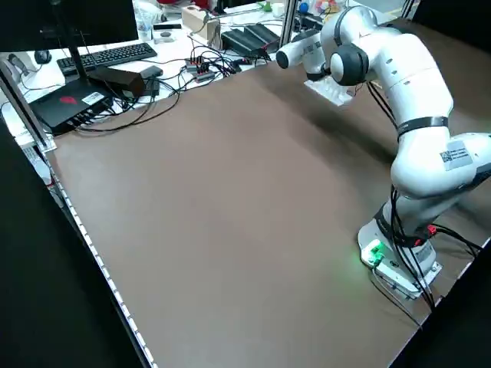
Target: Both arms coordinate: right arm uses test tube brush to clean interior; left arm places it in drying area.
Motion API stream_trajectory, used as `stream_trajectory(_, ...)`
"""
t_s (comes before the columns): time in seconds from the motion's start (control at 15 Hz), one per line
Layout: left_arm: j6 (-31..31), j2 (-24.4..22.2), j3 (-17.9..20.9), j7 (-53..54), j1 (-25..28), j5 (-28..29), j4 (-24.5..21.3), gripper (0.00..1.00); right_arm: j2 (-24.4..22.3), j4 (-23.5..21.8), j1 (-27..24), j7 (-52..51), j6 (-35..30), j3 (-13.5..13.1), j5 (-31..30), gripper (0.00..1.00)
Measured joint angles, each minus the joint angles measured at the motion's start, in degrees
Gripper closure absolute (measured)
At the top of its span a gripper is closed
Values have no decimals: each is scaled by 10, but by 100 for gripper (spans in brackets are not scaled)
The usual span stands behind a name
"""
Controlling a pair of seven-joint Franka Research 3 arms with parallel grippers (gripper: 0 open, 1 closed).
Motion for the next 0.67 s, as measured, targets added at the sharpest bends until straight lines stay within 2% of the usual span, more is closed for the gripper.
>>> stream_trajectory(0.67, 39, -70, 2, -221, -1, 0, -41, 76, 1, -1, 0, 0, 0, 0, 0, 0)
